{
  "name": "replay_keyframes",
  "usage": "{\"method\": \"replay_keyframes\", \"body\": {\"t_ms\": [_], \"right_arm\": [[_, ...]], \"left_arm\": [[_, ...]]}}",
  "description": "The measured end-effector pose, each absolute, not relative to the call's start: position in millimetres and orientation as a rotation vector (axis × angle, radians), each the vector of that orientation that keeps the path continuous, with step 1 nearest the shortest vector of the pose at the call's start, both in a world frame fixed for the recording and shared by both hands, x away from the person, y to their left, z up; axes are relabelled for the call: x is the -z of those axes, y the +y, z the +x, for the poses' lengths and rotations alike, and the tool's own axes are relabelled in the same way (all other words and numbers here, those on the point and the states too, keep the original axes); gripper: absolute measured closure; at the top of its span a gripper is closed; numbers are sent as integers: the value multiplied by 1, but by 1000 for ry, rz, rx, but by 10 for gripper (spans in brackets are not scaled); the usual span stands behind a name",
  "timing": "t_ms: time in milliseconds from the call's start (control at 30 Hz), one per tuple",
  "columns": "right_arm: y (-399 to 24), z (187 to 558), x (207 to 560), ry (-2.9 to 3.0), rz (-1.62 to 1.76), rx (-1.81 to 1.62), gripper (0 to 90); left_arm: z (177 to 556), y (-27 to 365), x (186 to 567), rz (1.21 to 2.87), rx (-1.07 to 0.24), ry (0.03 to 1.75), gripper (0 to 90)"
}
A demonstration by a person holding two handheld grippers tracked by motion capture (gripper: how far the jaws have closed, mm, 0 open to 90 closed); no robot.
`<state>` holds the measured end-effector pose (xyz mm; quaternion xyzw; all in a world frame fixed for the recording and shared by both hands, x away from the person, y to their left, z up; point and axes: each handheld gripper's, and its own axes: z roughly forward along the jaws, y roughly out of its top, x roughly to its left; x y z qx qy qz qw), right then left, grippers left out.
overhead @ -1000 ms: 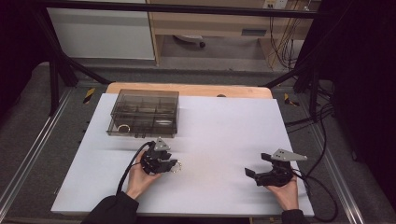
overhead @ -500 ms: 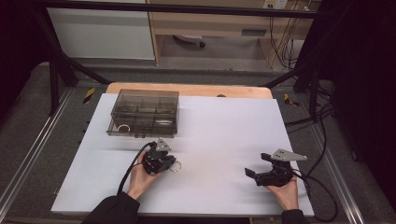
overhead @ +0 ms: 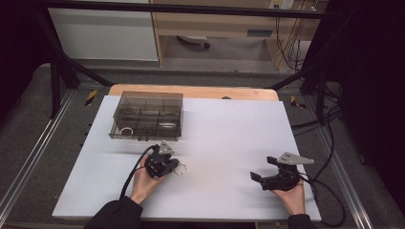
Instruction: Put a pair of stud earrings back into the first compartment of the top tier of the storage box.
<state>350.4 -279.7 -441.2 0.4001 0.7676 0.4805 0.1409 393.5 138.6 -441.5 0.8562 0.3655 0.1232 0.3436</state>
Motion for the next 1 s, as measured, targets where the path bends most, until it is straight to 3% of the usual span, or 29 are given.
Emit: {"method": "replay_keyframes", "body": {"t_ms": [1000], "right_arm": [[-279,351,442,2223,1162,-1387,6]], "left_arm": [[369,183,403,2147,-319,977,858]]}}
